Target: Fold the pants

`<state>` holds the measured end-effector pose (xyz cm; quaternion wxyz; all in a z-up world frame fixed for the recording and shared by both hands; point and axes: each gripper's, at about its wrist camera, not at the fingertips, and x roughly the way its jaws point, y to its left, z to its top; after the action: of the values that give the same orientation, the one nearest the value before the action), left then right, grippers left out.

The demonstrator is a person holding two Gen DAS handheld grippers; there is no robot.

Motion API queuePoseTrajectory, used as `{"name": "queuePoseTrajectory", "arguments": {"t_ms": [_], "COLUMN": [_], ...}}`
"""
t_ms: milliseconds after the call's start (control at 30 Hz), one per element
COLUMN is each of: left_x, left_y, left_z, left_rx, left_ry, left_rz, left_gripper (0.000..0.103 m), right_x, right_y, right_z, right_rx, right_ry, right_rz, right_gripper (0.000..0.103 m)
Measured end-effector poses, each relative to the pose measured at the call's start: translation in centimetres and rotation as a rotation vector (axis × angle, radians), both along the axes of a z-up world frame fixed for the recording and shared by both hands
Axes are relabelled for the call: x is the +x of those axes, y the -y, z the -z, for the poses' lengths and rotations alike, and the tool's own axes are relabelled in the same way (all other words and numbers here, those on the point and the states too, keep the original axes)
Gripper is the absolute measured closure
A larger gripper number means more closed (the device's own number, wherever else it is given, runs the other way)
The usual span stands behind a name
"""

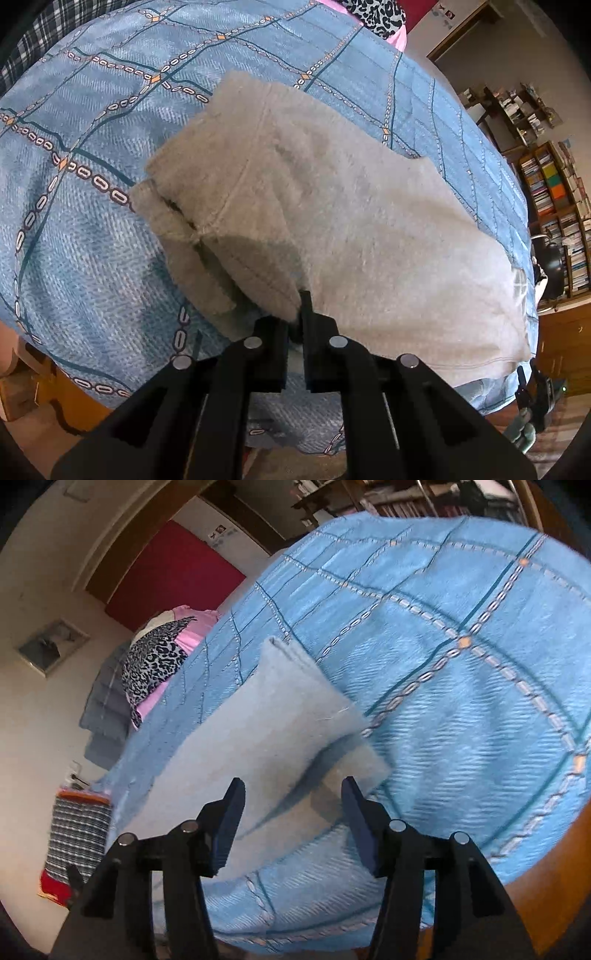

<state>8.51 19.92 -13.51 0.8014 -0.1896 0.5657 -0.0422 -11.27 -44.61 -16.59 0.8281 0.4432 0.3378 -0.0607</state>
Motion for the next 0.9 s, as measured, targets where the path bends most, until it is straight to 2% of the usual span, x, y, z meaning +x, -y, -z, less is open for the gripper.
{"name": "queuePoseTrajectory", "arguments": {"t_ms": [133, 200, 233, 267, 333, 367, 533, 633, 733, 833, 900], "left_x": [-0.5, -0.6, -0.6, -0.6, -0.6, -0.6, -0.9, -1.6, -2.3, -2.9, -3.2], "left_y": [-0.4, -0.5, -0.6, -0.7, -0.8, -0.9, -1.7, -2.2, -1.8, -1.1, -0.8], "left_z": [0.0, 0.0, -0.1, -0.2, -0.5, -0.8, -3.0, -3.4, -2.4, -0.5, 0.0], "left_rx": [-0.013, -0.018, -0.02, -0.024, -0.031, -0.036, -0.066, -0.065, -0.035, 0.013, 0.053], "left_ry": [0.01, 0.013, 0.014, 0.016, 0.024, 0.032, 0.079, 0.084, 0.053, 0.027, 0.034], "left_rz": [-0.005, -0.005, -0.005, -0.005, -0.002, 0.0, 0.009, 0.008, 0.031, 0.052, 0.059], "left_gripper": [0.097, 0.097, 0.097, 0.097, 0.097, 0.097, 0.097, 0.097, 0.097, 0.096, 0.091], "right_x": [2.1, 3.1, 3.4, 3.9, 4.6, 4.7, 3.8, 2.6, 2.2, 1.4, 0.5], "right_y": [0.1, 0.3, 0.3, 0.3, 0.0, -0.1, -0.4, 0.2, 0.1, -0.2, -0.1], "right_z": [0.7, 1.2, 1.4, 1.4, 0.8, 0.3, -5.4, -6.8, -5.6, -2.4, -0.4], "right_rx": [0.022, 0.029, 0.034, 0.029, -0.018, -0.033, -0.176, -0.199, -0.208, -0.219, -0.206], "right_ry": [-0.011, -0.038, -0.041, -0.05, -0.079, -0.071, -0.014, -0.013, -0.075, -0.16, -0.182], "right_rz": [0.019, 0.044, 0.051, 0.058, 0.077, 0.082, 0.1, 0.1, 0.085, 0.083, 0.076], "right_gripper": [0.048, 0.052, 0.061, 0.077, 0.096, 0.098, 0.099, 0.099, 0.099, 0.099, 0.099]}}
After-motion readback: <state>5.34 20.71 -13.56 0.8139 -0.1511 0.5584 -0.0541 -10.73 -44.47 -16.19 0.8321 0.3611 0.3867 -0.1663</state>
